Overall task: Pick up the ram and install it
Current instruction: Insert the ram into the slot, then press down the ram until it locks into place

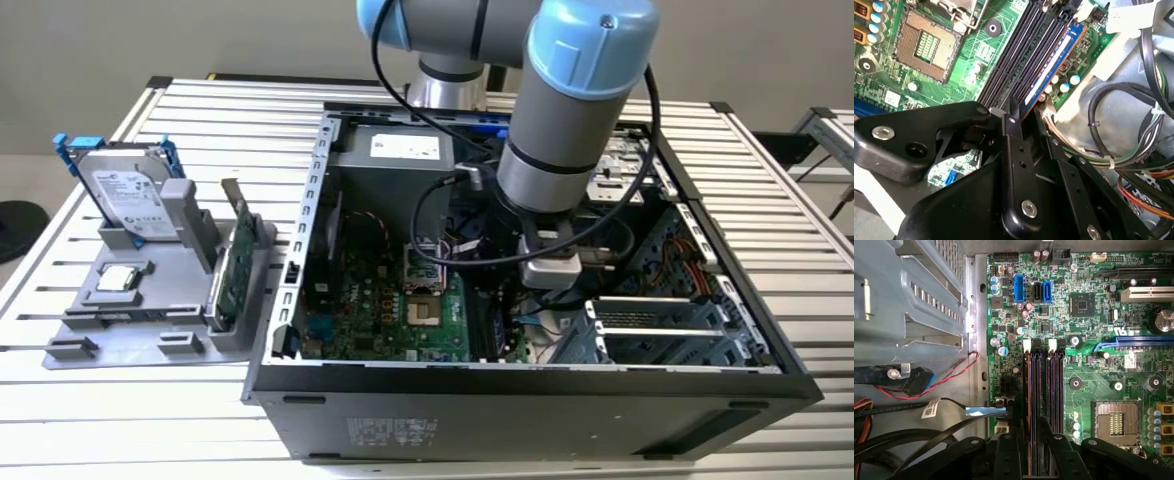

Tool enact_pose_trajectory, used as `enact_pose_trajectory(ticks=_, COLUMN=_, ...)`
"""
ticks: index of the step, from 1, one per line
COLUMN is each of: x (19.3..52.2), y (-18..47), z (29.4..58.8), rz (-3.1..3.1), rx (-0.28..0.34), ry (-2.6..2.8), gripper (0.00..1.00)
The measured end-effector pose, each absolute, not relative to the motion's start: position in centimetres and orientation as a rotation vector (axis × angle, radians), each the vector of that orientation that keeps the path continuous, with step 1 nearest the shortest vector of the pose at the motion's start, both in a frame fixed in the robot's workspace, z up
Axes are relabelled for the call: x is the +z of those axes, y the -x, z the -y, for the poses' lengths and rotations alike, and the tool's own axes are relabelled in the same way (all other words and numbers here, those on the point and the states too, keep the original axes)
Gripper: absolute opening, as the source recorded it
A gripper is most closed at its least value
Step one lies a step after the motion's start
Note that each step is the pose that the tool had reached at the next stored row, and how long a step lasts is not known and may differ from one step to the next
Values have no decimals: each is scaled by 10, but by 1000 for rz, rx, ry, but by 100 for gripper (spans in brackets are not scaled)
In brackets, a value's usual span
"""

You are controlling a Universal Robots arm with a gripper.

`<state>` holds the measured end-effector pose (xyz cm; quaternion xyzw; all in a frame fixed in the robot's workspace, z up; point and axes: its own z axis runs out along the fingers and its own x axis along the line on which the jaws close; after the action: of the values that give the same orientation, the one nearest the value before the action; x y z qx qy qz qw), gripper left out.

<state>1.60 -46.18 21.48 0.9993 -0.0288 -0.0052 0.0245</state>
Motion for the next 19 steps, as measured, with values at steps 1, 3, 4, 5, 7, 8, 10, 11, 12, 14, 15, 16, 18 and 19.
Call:
enact_pose_trajectory(ticks=1, x=218, y=-16, z=462, rz=89, rx=-16, ry=-3091, gripper=100)
enact_pose_trajectory(ticks=3, x=224, y=-16, z=462, rz=89, rx=-17, ry=-3091, gripper=100)
enact_pose_trajectory(ticks=4, x=227, y=-16, z=462, rz=89, rx=-17, ry=-3091, gripper=100)
enact_pose_trajectory(ticks=5, x=229, y=-16, z=462, rz=89, rx=-17, ry=-3091, gripper=100)
enact_pose_trajectory(ticks=7, x=235, y=-16, z=462, rz=89, rx=-17, ry=-3091, gripper=100)
enact_pose_trajectory(ticks=8, x=237, y=-16, z=462, rz=89, rx=-17, ry=-3091, gripper=100)
enact_pose_trajectory(ticks=10, x=239, y=-16, z=462, rz=89, rx=-17, ry=-3091, gripper=100)
enact_pose_trajectory(ticks=11, x=240, y=-16, z=462, rz=89, rx=-17, ry=-3092, gripper=100)
enact_pose_trajectory(ticks=12, x=240, y=-16, z=462, rz=89, rx=-17, ry=-3091, gripper=0)
enact_pose_trajectory(ticks=14, x=241, y=-16, z=462, rz=89, rx=-17, ry=-3091, gripper=0)
enact_pose_trajectory(ticks=15, x=242, y=-16, z=462, rz=89, rx=-17, ry=-3091, gripper=0)
enact_pose_trajectory(ticks=16, x=242, y=-16, z=462, rz=89, rx=-17, ry=-3091, gripper=0)
enact_pose_trajectory(ticks=18, x=244, y=-16, z=462, rz=89, rx=-17, ry=-3091, gripper=0)
enact_pose_trajectory(ticks=19, x=245, y=-16, z=462, rz=89, rx=-17, ry=-3091, gripper=0)
